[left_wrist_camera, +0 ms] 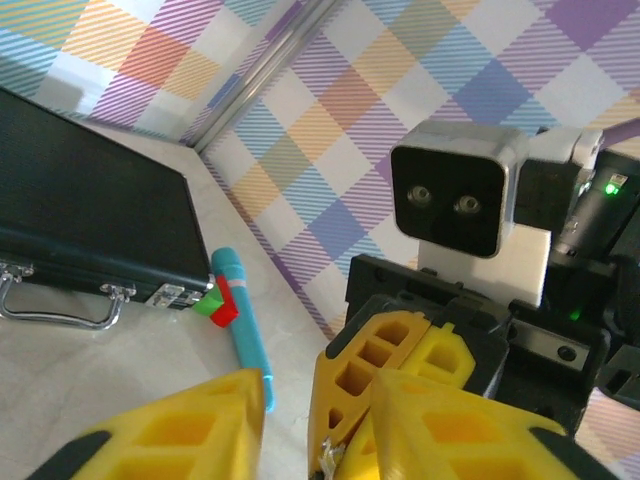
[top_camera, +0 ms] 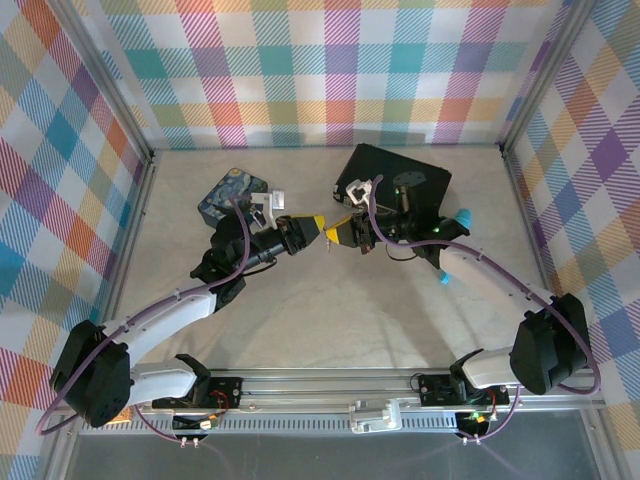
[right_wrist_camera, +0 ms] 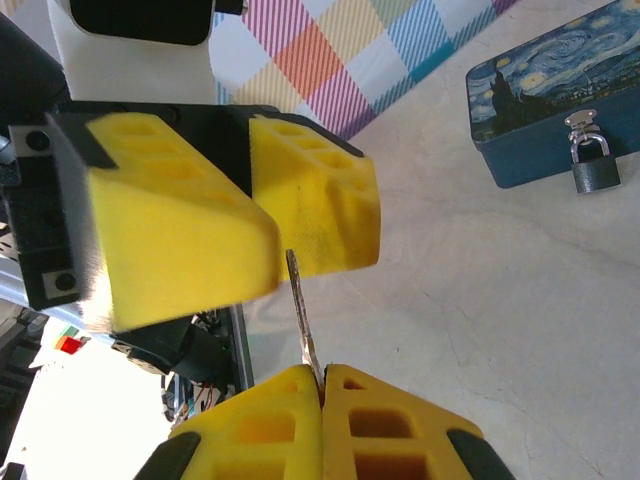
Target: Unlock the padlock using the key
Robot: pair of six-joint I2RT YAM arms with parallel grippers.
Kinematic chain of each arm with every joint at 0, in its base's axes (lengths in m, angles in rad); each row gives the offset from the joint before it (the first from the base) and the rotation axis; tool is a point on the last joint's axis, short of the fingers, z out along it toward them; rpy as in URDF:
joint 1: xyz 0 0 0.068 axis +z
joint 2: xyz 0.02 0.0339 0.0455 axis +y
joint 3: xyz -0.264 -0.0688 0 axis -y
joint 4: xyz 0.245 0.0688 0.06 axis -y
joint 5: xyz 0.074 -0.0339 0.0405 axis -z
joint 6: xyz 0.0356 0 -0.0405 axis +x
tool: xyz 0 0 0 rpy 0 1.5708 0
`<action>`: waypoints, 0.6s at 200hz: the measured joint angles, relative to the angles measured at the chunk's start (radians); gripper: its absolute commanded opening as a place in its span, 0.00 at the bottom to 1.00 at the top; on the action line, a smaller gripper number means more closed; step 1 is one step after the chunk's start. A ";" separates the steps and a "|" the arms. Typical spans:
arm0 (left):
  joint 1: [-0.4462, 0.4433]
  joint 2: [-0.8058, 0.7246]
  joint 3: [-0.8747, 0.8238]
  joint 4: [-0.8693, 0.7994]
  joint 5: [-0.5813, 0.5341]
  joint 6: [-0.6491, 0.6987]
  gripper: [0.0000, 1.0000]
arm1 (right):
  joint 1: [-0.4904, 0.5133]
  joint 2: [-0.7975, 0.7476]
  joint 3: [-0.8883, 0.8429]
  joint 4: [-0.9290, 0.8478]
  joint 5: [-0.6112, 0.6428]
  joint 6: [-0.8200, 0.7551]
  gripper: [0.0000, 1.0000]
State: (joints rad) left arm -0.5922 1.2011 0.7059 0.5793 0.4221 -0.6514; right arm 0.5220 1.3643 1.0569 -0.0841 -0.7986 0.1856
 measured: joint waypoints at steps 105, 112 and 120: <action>0.000 0.011 0.000 0.019 0.011 -0.014 0.00 | -0.037 -0.007 -0.101 0.213 -0.013 0.166 0.29; 0.000 0.011 0.000 0.019 0.011 -0.014 0.00 | -0.039 -0.009 -0.121 0.254 -0.015 0.191 0.31; 0.000 0.011 0.000 0.022 0.011 -0.015 0.00 | -0.039 -0.010 -0.143 0.306 -0.018 0.221 0.33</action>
State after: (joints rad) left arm -0.5919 1.2125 0.7063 0.6010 0.4335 -0.6662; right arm 0.4831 1.3548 0.9138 0.2214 -0.8169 0.4065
